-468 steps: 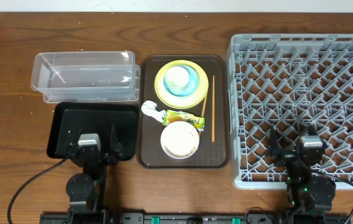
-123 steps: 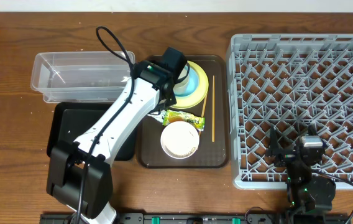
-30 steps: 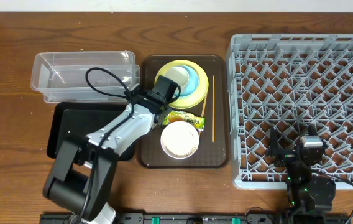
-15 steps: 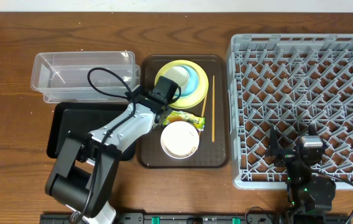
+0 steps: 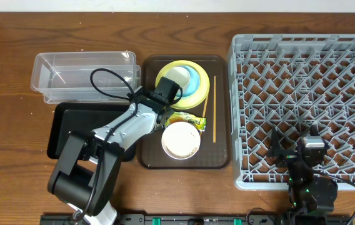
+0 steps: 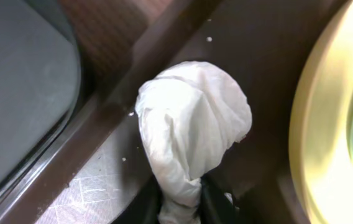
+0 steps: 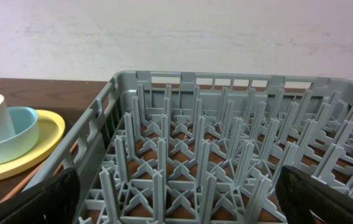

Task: Sort waste into correct bins and load items into the dishwasher rack
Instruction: 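Lower the left gripper onto the white tissue and close on it, then carry the tissue left and release it into the clear bin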

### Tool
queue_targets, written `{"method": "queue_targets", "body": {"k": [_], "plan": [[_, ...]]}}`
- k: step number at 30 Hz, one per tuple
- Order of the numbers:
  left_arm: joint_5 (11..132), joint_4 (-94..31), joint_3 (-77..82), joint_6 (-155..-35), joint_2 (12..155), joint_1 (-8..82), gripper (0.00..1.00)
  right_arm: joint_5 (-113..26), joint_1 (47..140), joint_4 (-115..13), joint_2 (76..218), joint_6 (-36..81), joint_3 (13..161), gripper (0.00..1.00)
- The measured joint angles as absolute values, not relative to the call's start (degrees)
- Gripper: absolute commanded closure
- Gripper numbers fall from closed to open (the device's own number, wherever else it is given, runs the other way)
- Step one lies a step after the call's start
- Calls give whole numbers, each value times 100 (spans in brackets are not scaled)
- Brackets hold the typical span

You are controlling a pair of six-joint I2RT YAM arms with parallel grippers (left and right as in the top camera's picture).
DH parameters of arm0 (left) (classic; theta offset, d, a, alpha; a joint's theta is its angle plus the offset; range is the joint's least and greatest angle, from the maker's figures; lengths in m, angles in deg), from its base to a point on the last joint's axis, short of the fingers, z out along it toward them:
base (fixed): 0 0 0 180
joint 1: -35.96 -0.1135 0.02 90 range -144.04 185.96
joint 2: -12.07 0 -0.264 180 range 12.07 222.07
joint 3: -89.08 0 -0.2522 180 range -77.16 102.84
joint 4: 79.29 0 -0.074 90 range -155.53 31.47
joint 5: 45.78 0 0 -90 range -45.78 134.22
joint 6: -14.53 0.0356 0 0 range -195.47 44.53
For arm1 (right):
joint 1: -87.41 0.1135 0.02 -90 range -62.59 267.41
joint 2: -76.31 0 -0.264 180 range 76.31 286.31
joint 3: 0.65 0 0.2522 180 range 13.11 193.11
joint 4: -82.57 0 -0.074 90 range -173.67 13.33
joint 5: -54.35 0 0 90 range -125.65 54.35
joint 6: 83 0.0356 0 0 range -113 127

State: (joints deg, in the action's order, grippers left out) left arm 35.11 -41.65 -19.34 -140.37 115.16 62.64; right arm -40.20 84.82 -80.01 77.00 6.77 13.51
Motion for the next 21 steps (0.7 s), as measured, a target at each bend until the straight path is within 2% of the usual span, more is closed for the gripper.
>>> {"method": "queue_targets", "body": {"k": [11,21], "plan": [[3590,-4200,-1934,-13993,11325,6264,94,-4020,8482,-8001,7700,677,1351,1],[3710,-4209,-1936,-13792,9767,6205,94,-4020,8482,-8001,7700,677,1351,1]]}}
